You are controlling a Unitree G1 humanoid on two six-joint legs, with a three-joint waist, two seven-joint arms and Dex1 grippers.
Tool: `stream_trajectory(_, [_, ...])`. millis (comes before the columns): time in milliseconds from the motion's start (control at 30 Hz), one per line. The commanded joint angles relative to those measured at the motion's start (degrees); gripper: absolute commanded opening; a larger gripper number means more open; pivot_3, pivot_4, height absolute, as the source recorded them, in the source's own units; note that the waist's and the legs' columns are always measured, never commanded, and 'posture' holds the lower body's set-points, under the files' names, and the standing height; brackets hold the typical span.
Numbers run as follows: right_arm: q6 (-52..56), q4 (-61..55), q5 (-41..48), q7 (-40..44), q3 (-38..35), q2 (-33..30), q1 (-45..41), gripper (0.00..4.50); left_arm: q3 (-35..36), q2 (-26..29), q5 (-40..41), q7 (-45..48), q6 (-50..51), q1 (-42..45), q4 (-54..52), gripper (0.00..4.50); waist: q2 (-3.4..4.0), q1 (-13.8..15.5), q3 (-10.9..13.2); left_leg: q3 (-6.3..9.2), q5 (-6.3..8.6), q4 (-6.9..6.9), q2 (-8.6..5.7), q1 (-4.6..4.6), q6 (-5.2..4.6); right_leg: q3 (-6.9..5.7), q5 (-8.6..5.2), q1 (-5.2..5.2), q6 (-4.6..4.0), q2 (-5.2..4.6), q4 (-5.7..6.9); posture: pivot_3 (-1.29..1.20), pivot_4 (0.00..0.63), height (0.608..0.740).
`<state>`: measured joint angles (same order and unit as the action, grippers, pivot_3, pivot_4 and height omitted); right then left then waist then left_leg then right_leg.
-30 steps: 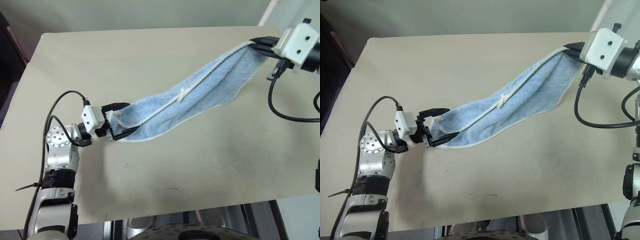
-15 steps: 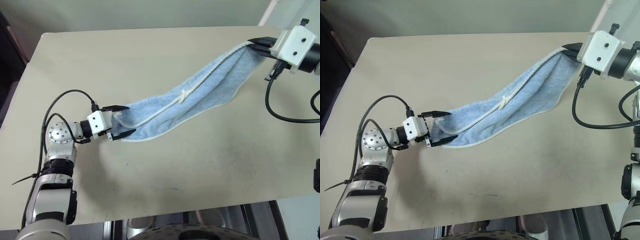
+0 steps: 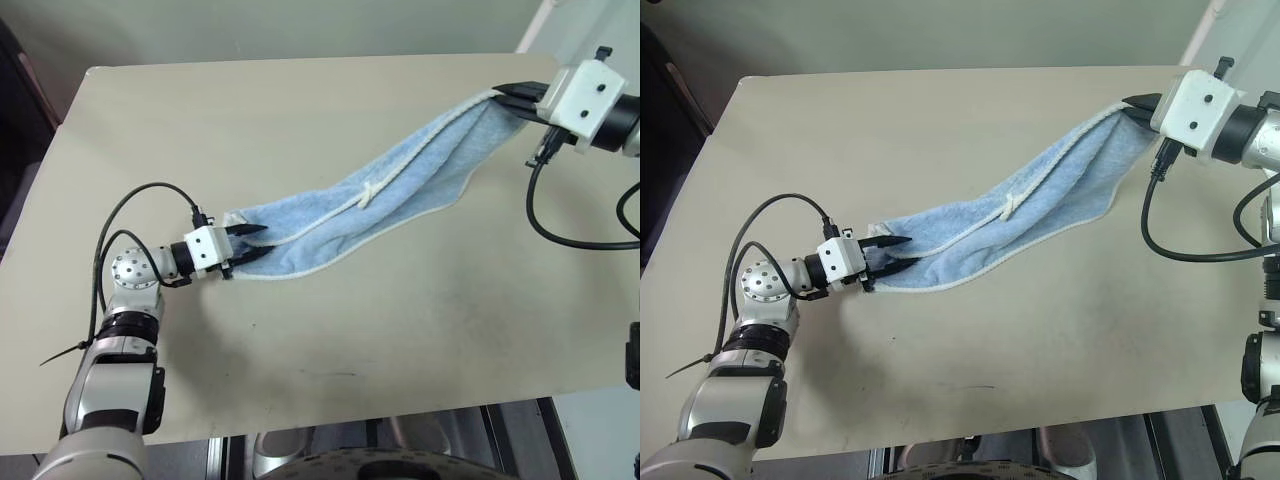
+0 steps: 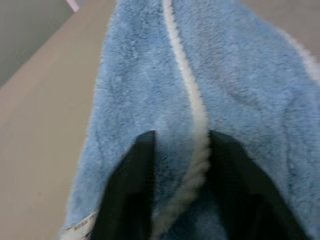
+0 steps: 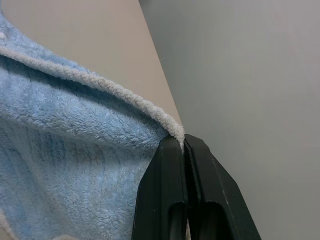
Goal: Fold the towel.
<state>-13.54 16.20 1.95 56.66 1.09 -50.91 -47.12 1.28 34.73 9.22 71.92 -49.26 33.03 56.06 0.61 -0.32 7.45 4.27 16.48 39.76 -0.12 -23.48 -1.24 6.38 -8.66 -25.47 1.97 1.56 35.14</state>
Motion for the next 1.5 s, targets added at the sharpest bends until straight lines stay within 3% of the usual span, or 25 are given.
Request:
stream_trajectory(33, [0.0, -2.1, 0.3, -0.8, -2.0, -1.0, -0.3, 0.00, 0.8, 0.8, 1.4, 1.8, 0.7, 0.7, 0.3, 0.25, 0.00, 0.0, 0.0, 0.00, 0.00, 0.00, 0.00, 0.00, 0.00, 0.00, 0.00, 0.00, 0.00, 0.00, -0.01, 0.00, 0.150, 0.740])
stream_trajectory(67, [0.0, -2.1, 0.3, -0.9, -2.0, -1.1, -0.1, 0.00, 1.3, 0.9, 1.8, 1.6, 1.4, 1.0, 0.6, 0.05, 0.00, 0.0, 0.0, 0.00, 0.00, -0.01, 0.00, 0.00, 0.00, 0.00, 0.00, 0.00, 0.00, 0.00, -0.04, 0.00, 0.150, 0.740])
stream_trajectory(433, [0.1, -2.5, 0.2, -1.0, -1.9, -1.0, 0.2, 0.00, 1.7, 1.4, 0.5, -1.4, 1.0, 2.9, 2.3, 0.05, 0.00, 0.0, 0.0, 0.00, 0.00, -0.01, 0.00, -0.14, 0.00, 0.00, 0.00, -0.13, 0.01, 0.00, -0.08, 0.00, 0.150, 0.740])
stream_trajectory(500, [-0.2, -1.5, 0.2, -1.2, -2.3, -1.3, 0.2, 0.00, 5.6, -1.3, 7.3, -2.9, 9.1, 6.7, -1.3, 0.05, 0.01, 0.2, 0.0, 0.00, 0.00, -0.01, 0.00, -0.15, 0.00, 0.00, 0.00, -0.14, 0.01, 0.00, -0.09, 0.00, 0.150, 0.740])
stream_trajectory(600, [-0.4, -1.1, 0.3, -1.3, -2.4, -1.6, 0.2, 0.00, 7.7, -2.6, 10.1, -3.2, 13.8, 8.0, -3.8, 0.05, 0.00, 0.5, 0.0, 0.05, -0.13, 0.20, 0.03, -0.55, -0.04, -0.12, 0.17, -0.35, 0.16, -0.01, -0.07, 0.00, 0.150, 0.740])
stream_trajectory(733, [-1.7, 2.2, -0.6, -2.5, -2.6, -2.0, 0.0, 0.00, 12.7, -4.0, 12.3, -15.3, 24.3, 20.8, 2.1, 0.05, -0.02, 0.4, 0.0, 0.02, -0.23, 0.28, 0.00, -0.57, -0.01, -0.08, 0.32, -0.31, 0.26, -0.03, -0.18, 0.00, 0.150, 0.740])
stream_trajectory(1000, [-5.6, 11.6, -2.7, -5.6, -2.3, -2.0, -3.2, 0.00, 12.5, -1.4, 4.7, -30.5, 26.0, 32.9, 14.7, 0.05, 0.04, -0.1, 0.0, -0.02, -0.44, 0.16, -0.02, -0.55, 0.09, -0.01, 0.33, -0.40, 0.27, -0.05, -0.22, 0.00, 0.150, 0.740])
stream_trajectory(1300, [-13.5, 36.6, -13.3, -20.8, 2.2, 0.9, -17.1, 0.00, 11.5, -4.7, -2.9, -47.2, 28.7, 40.8, 20.1, 0.05, 0.06, 0.0, 0.1, -0.02, -0.50, 0.14, -0.03, -0.61, 0.04, -0.01, 0.36, -0.48, 0.31, -0.07, -0.21, 0.00, 0.150, 0.740])
stream_trajectory(1500, [-17.5, 49.2, -19.6, -32.1, 6.1, 2.3, -27.7, 0.00, 12.3, -4.0, -5.6, -55.7, 29.8, 46.9, 21.2, 0.05, 0.08, -0.1, 0.1, -0.08, -0.55, -0.20, -0.04, -0.81, 0.11, 0.03, 0.35, -0.86, 0.28, -0.07, -0.22, 0.00, 0.150, 0.740])
